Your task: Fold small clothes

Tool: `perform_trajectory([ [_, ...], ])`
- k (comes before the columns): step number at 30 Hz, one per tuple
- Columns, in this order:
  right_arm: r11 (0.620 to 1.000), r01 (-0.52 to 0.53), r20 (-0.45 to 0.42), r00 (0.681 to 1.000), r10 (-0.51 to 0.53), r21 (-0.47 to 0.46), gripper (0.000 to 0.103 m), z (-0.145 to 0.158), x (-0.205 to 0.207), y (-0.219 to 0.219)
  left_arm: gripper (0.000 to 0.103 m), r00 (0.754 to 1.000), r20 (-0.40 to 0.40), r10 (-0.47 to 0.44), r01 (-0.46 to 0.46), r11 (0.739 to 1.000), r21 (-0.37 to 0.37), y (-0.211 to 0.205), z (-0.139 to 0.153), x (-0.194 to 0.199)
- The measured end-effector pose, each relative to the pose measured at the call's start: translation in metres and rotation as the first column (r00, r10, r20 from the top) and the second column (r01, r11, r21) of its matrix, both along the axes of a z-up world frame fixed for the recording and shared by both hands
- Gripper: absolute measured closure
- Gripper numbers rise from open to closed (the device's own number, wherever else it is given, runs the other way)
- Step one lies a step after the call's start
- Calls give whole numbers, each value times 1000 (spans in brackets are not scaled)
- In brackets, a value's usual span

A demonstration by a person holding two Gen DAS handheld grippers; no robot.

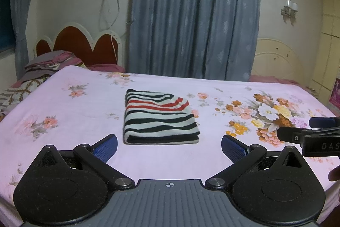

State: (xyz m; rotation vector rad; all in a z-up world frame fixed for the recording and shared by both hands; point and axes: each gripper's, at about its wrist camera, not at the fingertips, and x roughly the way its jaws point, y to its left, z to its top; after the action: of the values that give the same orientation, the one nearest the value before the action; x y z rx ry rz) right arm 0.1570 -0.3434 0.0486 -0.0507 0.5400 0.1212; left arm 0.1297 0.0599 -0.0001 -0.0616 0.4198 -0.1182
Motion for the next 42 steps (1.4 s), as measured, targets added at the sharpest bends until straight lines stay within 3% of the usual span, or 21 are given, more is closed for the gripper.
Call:
perform_trajectory([
  [42,1000,-4,7,1000,4,-2,1,0,2,-6,0,1000,3,-4,4,1000,12,-4,-1,2],
])
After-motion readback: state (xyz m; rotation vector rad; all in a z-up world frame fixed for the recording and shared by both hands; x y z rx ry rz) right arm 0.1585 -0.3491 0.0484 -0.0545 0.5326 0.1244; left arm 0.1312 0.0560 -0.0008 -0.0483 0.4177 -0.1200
